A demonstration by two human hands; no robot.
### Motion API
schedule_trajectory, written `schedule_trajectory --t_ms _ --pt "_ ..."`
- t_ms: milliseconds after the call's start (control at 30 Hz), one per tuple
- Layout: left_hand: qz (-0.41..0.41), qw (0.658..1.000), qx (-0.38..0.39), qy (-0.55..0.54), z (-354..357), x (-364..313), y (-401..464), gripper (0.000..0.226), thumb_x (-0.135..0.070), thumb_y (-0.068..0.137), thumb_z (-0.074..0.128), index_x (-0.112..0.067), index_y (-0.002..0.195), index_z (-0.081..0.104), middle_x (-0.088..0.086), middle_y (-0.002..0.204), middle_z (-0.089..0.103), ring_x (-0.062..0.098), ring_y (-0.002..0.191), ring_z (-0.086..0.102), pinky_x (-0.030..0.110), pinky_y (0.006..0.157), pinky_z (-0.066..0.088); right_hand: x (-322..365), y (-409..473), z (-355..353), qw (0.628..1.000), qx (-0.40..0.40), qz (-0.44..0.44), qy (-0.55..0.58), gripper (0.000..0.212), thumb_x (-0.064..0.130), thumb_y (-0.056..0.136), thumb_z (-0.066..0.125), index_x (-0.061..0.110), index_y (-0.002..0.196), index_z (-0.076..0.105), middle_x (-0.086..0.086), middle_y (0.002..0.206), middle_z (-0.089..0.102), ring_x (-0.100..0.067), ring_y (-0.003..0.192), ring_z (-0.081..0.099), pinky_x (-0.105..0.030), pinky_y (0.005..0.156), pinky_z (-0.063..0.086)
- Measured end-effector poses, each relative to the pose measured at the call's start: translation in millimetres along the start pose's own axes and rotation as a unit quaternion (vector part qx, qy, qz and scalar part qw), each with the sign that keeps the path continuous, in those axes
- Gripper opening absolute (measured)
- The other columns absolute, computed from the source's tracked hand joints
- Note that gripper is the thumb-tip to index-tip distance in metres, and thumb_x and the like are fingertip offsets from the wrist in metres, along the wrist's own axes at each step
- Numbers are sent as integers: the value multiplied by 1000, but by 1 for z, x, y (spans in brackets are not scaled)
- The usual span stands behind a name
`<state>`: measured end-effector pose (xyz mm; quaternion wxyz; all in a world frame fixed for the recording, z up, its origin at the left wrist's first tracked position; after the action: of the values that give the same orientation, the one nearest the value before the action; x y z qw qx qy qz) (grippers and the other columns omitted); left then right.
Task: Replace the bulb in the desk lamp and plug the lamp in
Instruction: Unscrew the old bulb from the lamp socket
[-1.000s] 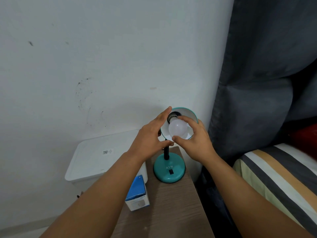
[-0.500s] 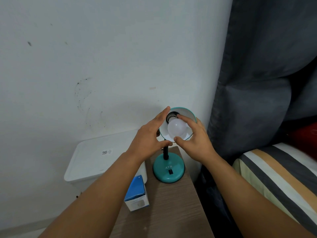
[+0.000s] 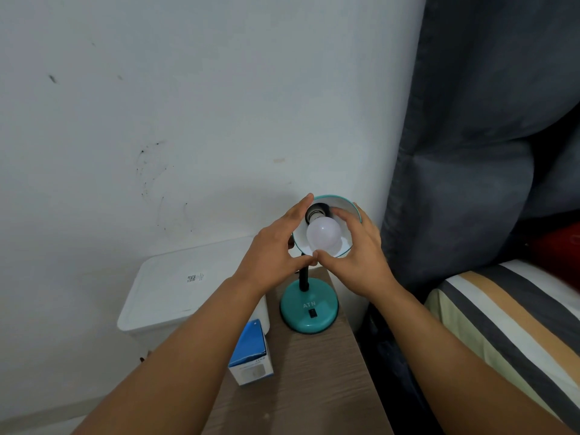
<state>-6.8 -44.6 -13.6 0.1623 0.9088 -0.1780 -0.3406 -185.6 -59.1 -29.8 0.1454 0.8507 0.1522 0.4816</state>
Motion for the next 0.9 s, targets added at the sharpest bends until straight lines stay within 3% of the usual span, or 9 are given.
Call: schedule_trajectory --t_ms 67,133,233,400,533,667,900 --pt "0 1000 -2 -3 1 -1 0 105 -33 81 84 -56 155 14 -18 152 46 5 120 58 27 98 54 -1 0 0 1000 -9 15 -2 83 50 66 82 36 136 40 10 148 36 -16 142 24 -39 112 30" --pt "0 1000 -4 -5 1 -1 0 104 -31 81 84 -57 154 14 -17 151 47 5 120 58 28 98 54 -1 1 0 999 -21 22 -16 74 56 65 80 36 128 45 9 141 43 -18 137 31 -43 110 35" --pt "2 1000 -5 -3 1 -1 0 105 -32 81 85 -56 154 14 -16 150 49 5 120 58 29 97 55 -1 1 1 1000 -13 14 -13 65 47 70 80 40 126 49 6 141 42 -19 135 30 -45 108 36" --pt "-2 1000 -3 -2 1 1 0 109 -30 79 87 -56 155 13 -14 151 49 8 122 58 30 98 55 0 1 1 1000 2 0 -1 69 41 71 80 43 131 45 8 144 39 -19 137 30 -44 109 36" --pt "1 1000 -5 -3 1 -1 0 105 -31 81 84 -54 156 14 -12 151 48 8 122 57 28 98 55 2 0 -1 1000 -19 -5 21 76 44 65 85 36 129 43 15 132 47 -11 124 42 -33 100 39" --pt "0 1000 -6 -3 1 -1 0 104 -31 81 84 -55 155 14 -12 150 49 7 122 57 27 98 54 0 1 2 1000 -20 13 8 70 44 66 85 31 123 46 11 127 50 -12 117 45 -28 91 39" --pt "-6 1000 -4 -12 1 2 0 112 -26 77 89 -59 153 14 -16 150 48 7 121 58 31 98 55 3 3 -3 1000 15 -3 11 66 25 72 77 41 127 46 11 131 47 -15 124 38 -39 103 39"
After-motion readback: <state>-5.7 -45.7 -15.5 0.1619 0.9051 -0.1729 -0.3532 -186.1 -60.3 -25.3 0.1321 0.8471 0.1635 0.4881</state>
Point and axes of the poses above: each hand's wrist, its own y-axis towards the middle knuckle, its own z-axis out of the palm, x = y × z, the point moved 3 cm from there along y, towards the middle knuckle
